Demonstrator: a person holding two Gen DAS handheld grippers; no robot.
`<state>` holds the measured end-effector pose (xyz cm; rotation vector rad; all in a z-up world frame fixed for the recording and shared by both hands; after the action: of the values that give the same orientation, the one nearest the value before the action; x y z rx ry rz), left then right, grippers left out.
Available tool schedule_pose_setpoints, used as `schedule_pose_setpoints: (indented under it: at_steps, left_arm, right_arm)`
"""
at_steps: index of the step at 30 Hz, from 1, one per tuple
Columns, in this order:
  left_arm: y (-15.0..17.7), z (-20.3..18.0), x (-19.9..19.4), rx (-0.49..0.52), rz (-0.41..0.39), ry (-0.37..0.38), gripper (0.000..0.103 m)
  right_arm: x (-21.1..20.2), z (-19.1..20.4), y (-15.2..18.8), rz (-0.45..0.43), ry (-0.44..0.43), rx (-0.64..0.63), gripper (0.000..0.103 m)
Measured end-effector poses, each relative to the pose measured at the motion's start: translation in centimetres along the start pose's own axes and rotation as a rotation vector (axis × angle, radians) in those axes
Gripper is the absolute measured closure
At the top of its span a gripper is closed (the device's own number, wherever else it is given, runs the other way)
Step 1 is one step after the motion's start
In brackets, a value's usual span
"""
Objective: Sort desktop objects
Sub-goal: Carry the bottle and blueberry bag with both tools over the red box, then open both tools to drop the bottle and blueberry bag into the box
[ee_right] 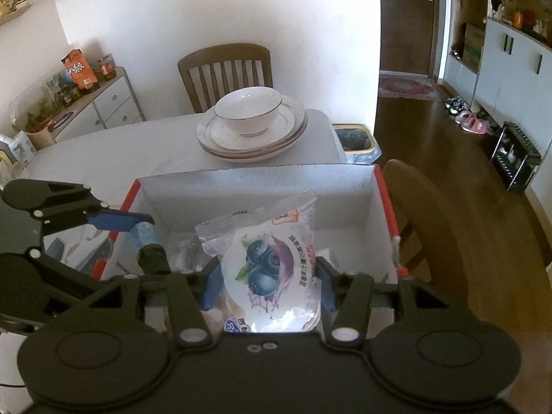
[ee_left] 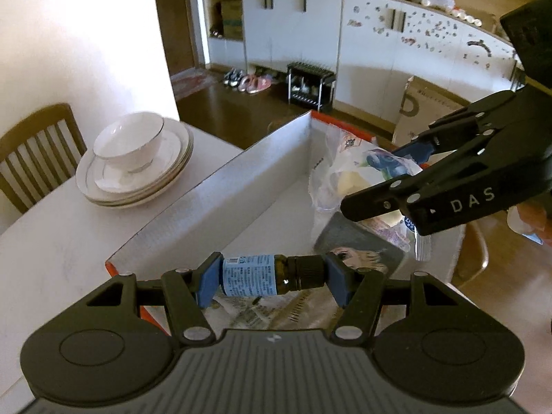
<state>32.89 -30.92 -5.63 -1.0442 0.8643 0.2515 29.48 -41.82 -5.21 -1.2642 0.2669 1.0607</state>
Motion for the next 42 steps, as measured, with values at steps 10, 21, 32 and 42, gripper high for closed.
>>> schedule_pose_setpoints:
  at_steps: [10,21,32,42]
  left_arm:
    - [0.1,0.6,3.5,0.004,0.084,-0.006,0.041]
    - [0.9,0.1,5.9,0.038,0.17,0.031,0.041]
    - [1.3,0.5,8.0,0.028,0.296,0.101,0.043]
    - [1.2,0.3,7.4,0.039,0.279,0.082,0.042]
  right_arm:
    - [3.8,-0.5,-0.2,0.054,-0.02,-0.022,0.049]
    - [5.7,-1.9,1.1,0.124,0.006,-0.023,0.049]
    - [6.9,-2.4,1.4,0.186,0.012,0.001,0.047]
    - [6.9,-2.5,1.3,0.204,0.016,0.011,0.039]
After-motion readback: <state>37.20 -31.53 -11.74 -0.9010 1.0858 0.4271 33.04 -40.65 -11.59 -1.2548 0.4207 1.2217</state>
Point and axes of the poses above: each gripper's, at about its wrist camera, not at the fingertips, and x roughly the way its jaws point, z to its left, y to its underside, the point moved 4 cm from there along x, roughly the way its jaws point, and after that the axes turned 15 degrees about -y, right-handed, at the moved point
